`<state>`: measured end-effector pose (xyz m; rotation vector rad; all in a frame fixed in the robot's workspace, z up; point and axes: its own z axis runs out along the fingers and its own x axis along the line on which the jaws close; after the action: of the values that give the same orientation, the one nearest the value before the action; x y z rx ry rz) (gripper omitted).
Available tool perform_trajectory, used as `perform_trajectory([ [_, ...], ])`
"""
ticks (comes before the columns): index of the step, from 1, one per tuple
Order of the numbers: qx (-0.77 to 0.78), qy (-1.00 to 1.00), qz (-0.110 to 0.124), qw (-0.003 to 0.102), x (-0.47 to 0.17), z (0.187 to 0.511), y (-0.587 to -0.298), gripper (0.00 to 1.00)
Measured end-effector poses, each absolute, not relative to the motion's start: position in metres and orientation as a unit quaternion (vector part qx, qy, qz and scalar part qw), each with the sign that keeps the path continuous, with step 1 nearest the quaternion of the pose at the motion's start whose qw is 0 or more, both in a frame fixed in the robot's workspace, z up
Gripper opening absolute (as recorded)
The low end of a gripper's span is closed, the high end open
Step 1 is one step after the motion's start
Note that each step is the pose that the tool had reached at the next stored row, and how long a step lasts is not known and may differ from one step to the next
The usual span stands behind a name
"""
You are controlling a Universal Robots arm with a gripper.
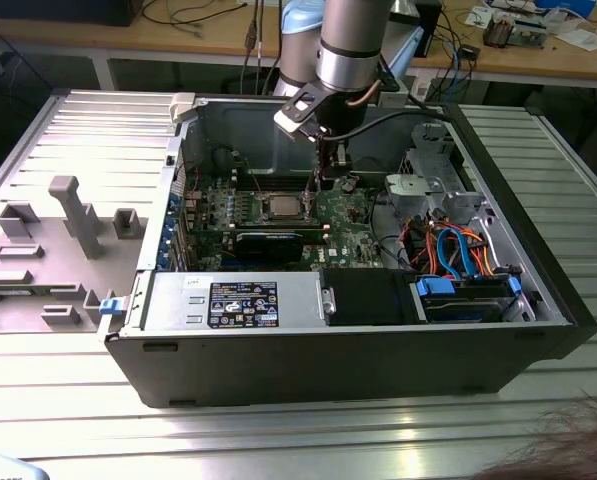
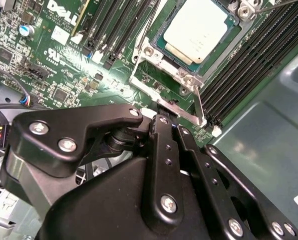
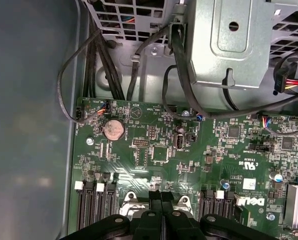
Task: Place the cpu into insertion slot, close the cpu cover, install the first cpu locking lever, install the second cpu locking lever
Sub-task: 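Close the cpu cover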
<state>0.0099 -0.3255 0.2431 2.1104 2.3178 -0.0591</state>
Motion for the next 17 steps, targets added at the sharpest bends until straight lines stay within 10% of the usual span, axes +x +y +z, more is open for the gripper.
perform_trajectory([
  [17,0.673,0.739,-0.019,0.003,-0.0005,0.2427,-0.3255,0.11],
])
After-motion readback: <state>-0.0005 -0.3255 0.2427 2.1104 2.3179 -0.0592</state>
